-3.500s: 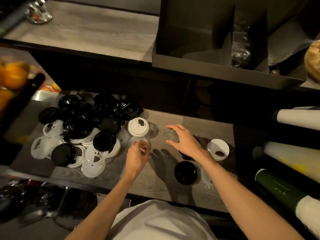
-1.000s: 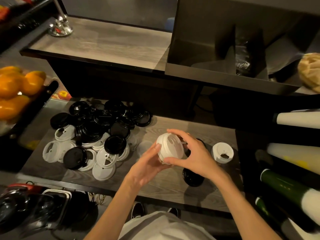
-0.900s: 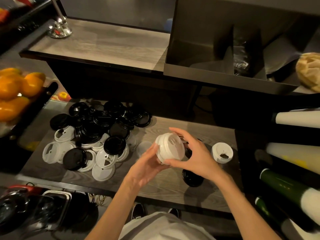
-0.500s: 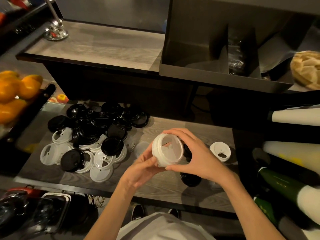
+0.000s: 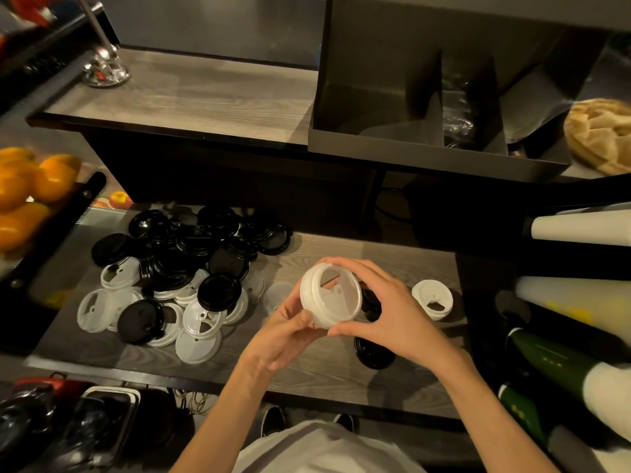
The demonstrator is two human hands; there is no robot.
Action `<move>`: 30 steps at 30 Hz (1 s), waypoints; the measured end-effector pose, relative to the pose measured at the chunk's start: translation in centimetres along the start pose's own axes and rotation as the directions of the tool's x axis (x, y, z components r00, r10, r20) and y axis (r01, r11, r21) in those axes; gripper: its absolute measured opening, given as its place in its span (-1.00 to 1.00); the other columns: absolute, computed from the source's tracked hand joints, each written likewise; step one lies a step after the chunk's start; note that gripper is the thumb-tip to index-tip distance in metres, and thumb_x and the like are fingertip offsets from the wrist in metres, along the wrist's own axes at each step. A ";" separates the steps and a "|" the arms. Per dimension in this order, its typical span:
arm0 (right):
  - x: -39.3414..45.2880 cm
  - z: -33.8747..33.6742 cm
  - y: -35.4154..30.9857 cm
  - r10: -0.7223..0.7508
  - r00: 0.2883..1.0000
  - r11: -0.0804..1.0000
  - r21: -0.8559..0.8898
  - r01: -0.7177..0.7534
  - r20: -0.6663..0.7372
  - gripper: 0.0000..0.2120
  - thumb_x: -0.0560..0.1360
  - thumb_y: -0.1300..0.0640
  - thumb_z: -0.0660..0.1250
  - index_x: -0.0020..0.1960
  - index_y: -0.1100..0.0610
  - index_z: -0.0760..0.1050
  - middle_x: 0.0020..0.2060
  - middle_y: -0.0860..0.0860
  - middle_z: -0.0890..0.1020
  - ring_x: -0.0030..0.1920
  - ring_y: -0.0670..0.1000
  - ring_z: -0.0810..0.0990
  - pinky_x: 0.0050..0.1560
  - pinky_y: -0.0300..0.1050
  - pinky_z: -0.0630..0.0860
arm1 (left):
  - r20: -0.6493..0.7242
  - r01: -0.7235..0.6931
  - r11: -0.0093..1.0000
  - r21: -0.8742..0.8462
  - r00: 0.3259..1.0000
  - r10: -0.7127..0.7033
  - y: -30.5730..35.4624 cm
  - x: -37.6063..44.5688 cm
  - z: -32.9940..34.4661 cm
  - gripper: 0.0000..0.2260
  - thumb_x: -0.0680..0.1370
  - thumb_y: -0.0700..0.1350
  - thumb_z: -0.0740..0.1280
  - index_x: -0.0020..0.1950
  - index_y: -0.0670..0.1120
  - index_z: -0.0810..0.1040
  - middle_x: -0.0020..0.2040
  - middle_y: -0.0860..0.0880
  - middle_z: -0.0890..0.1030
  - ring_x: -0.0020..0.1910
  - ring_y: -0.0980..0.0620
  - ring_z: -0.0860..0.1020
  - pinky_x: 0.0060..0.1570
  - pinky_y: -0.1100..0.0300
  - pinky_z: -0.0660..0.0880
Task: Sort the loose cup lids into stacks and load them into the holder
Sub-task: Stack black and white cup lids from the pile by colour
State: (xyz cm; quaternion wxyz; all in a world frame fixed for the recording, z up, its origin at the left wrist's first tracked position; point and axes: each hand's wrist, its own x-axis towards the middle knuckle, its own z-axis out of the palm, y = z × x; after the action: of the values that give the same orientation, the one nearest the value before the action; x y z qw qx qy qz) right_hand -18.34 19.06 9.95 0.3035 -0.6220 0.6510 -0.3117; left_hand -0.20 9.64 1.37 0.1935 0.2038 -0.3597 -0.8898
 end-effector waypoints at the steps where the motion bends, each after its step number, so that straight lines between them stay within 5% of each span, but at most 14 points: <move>1: 0.0 -0.1 0.0 0.001 1.000 1.000 -0.008 -0.001 -0.003 -0.15 0.34 -0.15 0.63 0.52 -0.31 0.29 0.43 -0.31 0.41 0.45 -0.21 0.38 0.46 0.06 0.42 | -0.003 0.006 1.000 0.004 1.000 -0.006 0.1 0.0 0.1 0.06 0.32 0.04 0.65 0.62 -0.19 0.09 0.33 -0.13 0.60 0.26 -0.11 0.60 0.18 0.00 0.59; 6: -0.1 -1.0 -0.1 -0.011 1.000 0.999 -0.035 0.010 -0.005 -0.15 0.32 -0.17 0.64 0.50 -0.35 0.30 0.41 -0.34 0.40 0.45 -0.23 0.36 0.46 0.03 0.40 | 0.019 -0.041 0.999 0.020 0.999 0.041 0.8 -0.2 1.0 -0.09 0.41 0.02 0.59 0.60 -0.07 0.13 0.37 -0.07 0.58 0.30 -0.08 0.58 0.17 0.02 0.59; 10: -0.2 -1.4 0.0 -0.026 0.999 0.996 -0.080 0.028 0.022 -0.13 0.32 -0.13 0.65 0.50 -0.38 0.29 0.39 -0.32 0.32 0.45 -0.16 0.34 0.45 0.02 0.40 | -0.005 -0.027 0.999 0.027 1.000 0.028 1.8 0.0 2.8 -0.39 0.52 0.27 0.38 0.54 0.18 0.36 0.50 -0.06 0.46 0.44 -0.13 0.47 0.22 -0.08 0.57; 14: -0.2 -0.9 -0.7 -0.034 0.998 0.997 -0.070 0.030 -0.056 -0.19 0.31 -0.25 0.62 0.46 -0.26 0.36 0.37 -0.31 0.37 0.41 -0.16 0.40 0.40 0.00 0.45 | -0.063 -0.038 0.999 -0.021 0.997 0.037 1.4 0.2 2.8 -0.34 0.46 0.29 0.45 0.52 0.15 0.40 0.49 -0.14 0.46 0.41 -0.16 0.49 0.20 -0.09 0.58; 23: -0.5 0.6 -1.7 -0.090 0.985 0.994 -0.071 0.081 -0.147 -0.27 0.41 -0.17 0.59 0.49 -0.15 0.38 0.35 -0.27 0.39 0.39 -0.11 0.45 0.36 -0.08 0.48 | -0.032 -0.075 0.983 -0.166 0.997 0.071 0.6 0.1 3.1 -0.23 0.39 0.32 0.46 0.53 0.09 0.34 0.41 -0.17 0.54 0.35 -0.18 0.54 0.23 -0.17 0.55; 27: -0.4 1.0 -1.8 -0.100 0.974 0.995 -0.024 0.097 -0.205 -0.29 0.40 -0.13 0.61 0.46 -0.07 0.43 0.31 -0.20 0.44 0.35 -0.07 0.49 0.32 -0.11 0.50 | -0.007 -0.098 0.981 -0.171 0.995 0.098 0.7 0.3 3.1 -0.31 0.38 0.29 0.50 0.47 0.15 0.47 0.42 -0.14 0.53 0.35 -0.16 0.54 0.21 -0.16 0.55; 30: -0.3 1.3 -1.9 -0.104 0.964 0.994 0.007 0.109 -0.245 -0.29 0.39 -0.12 0.62 0.46 -0.02 0.45 0.31 -0.17 0.47 0.35 -0.06 0.51 0.32 -0.10 0.51 | -0.017 -0.081 0.976 -0.202 0.997 0.079 0.8 0.1 2.9 -0.18 0.35 0.27 0.54 0.53 0.07 0.35 0.42 -0.20 0.51 0.34 -0.19 0.54 0.23 -0.20 0.55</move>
State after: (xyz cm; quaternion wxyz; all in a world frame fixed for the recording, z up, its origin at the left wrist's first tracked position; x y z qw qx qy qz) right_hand -16.16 19.23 10.67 0.2101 -0.6098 0.6460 -0.4082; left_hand -1.58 10.61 3.83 0.2503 0.1724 -0.2745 -0.9123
